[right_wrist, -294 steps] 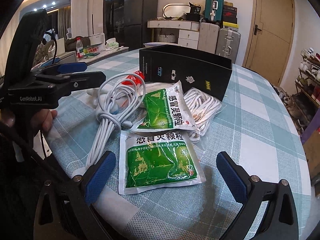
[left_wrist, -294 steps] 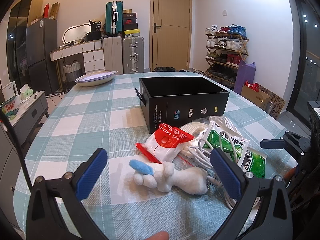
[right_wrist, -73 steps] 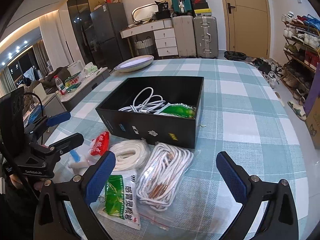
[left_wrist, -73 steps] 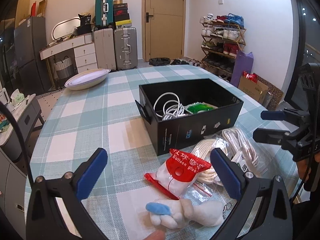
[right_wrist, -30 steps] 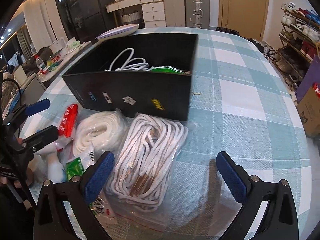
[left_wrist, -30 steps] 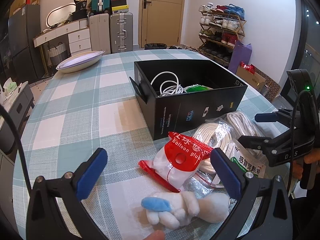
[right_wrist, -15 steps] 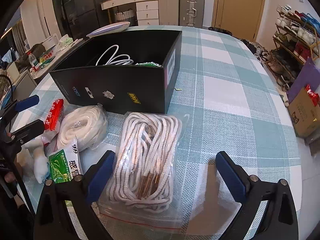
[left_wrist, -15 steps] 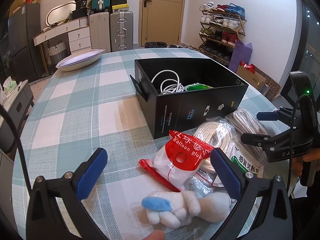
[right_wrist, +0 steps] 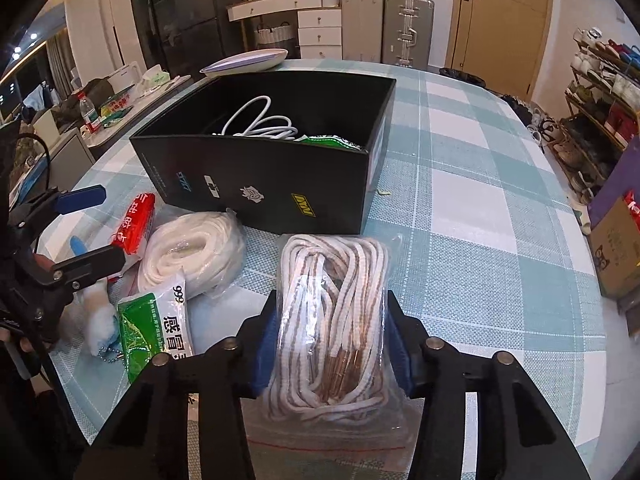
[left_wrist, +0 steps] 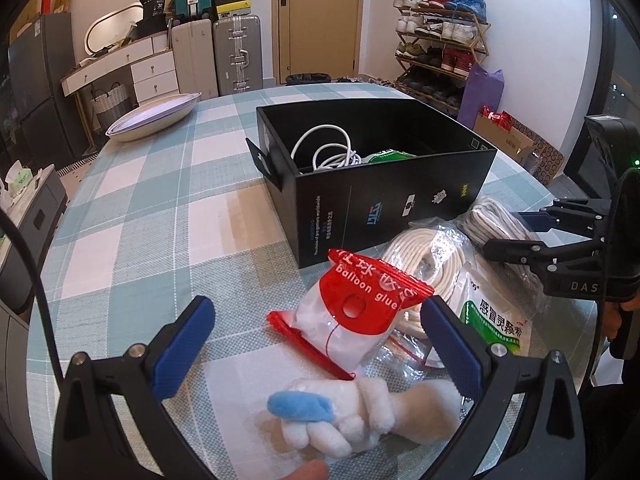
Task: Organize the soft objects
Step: 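Grasp the balloon glue bag with the left gripper while the right gripper grasps the rope zip bag, then carry the balloon glue bag and rope zip bag into the black box with both grippers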
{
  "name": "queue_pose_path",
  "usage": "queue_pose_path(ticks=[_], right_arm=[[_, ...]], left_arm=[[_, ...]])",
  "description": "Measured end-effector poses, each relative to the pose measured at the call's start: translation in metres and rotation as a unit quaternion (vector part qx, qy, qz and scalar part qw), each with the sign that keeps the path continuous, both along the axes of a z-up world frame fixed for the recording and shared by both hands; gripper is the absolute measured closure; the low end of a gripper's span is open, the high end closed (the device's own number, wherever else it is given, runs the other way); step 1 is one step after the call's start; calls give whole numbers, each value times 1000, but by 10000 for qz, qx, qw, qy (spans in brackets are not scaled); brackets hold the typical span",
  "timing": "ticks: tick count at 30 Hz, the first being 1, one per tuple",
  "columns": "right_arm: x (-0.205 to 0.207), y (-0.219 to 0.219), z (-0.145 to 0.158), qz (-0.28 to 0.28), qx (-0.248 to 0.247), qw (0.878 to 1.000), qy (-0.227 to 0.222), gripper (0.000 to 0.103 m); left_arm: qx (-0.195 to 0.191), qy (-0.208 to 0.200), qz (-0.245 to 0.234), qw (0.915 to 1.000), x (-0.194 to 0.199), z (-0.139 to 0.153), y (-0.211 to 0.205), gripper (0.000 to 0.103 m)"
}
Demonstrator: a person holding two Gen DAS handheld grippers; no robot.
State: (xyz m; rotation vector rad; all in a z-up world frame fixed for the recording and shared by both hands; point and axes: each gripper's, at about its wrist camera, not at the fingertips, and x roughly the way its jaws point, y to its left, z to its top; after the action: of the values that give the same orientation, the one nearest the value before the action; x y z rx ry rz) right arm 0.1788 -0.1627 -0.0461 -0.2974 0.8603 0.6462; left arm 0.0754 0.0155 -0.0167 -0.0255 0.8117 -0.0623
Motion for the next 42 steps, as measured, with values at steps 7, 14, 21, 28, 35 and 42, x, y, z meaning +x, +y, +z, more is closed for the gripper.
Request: queue_pose_path(ticks=[7,14,21,28,35,42], right_arm=[[-2,-2,5,61,105,9999,-16,56],[-2,-2,5,99,153,9998,-6,56],[-3,-4,6,110,174,9998,-8,56],[-5,-5,8,150,229,9996,-44,56],[-11,-8,17,246,405,9988,-94,56],[-18,-11,32,299,607,9975,-227,56]], left_arm=[[-252,243,-49,9994,8,-6,4,15],[-300,304,-226,9988,6,-8,-2,35],[-225,232,-263,9991,4,-5,-5,49],[-193,144,-328,9992,2,-3,-6,57],[-250,39,-307,9992,0,2,-4,62],[-314,-154,-335,9988,-6,11,-5,62]])
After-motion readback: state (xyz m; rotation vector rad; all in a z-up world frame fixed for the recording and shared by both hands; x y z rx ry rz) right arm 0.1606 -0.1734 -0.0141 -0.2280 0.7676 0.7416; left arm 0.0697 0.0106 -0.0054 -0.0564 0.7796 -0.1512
